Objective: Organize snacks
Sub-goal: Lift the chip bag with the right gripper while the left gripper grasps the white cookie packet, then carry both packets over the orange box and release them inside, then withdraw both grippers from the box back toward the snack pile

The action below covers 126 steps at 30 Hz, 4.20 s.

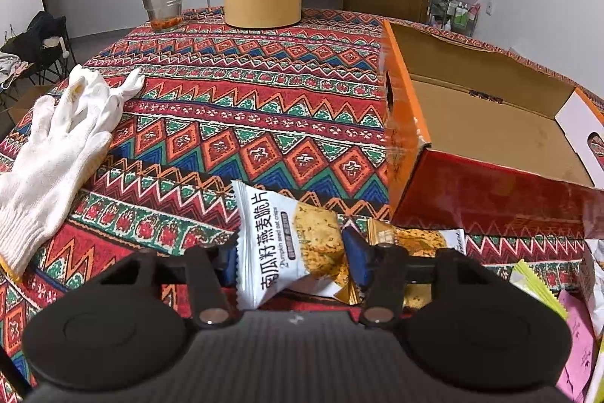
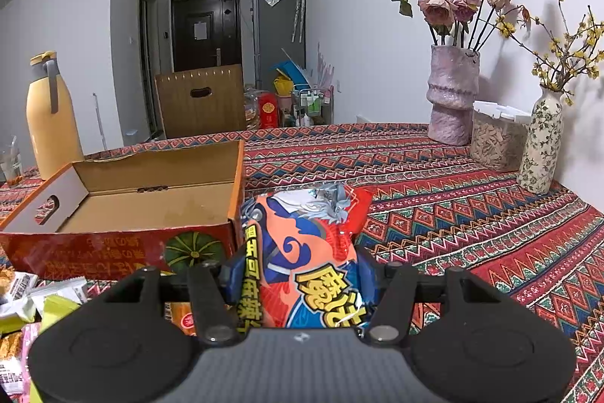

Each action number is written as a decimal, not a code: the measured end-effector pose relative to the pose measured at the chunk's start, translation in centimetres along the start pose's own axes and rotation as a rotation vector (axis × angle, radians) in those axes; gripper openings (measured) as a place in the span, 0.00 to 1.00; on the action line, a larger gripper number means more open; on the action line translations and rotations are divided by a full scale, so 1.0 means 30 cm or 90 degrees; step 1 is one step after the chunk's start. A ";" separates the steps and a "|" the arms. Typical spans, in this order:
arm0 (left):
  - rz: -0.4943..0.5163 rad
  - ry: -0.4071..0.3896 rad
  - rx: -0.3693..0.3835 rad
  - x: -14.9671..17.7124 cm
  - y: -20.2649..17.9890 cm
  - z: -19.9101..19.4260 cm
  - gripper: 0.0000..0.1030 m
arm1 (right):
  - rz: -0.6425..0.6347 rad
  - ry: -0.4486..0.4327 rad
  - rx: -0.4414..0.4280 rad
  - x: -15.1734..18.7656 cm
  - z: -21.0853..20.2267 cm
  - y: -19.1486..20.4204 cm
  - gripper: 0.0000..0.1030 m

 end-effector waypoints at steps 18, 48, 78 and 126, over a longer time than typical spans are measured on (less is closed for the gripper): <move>0.033 -0.097 -0.006 0.012 -0.039 -0.174 0.44 | -0.026 -0.018 -0.061 0.001 -0.093 0.074 0.54; 0.070 -0.189 0.066 -0.278 -0.345 -0.136 0.45 | -0.042 -0.034 -0.125 -0.293 0.197 0.381 0.54; 0.050 -0.204 0.085 -0.268 -0.358 -0.054 1.00 | -0.031 -0.010 -0.116 -0.230 0.298 0.385 1.00; 0.051 -0.164 0.050 0.116 -0.236 -0.365 1.00 | -0.061 -0.038 -0.129 0.041 -0.167 0.150 1.00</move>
Point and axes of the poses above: each gripper's, at about its wrist camera, not at the fingertips, and z roughly the way its jaws point, y to its left, x to its underside, the point moved 2 cm from there along z, roughly the way its jaws point, and after that the axes turned 7 degrees about x, right-handed, at the moved point
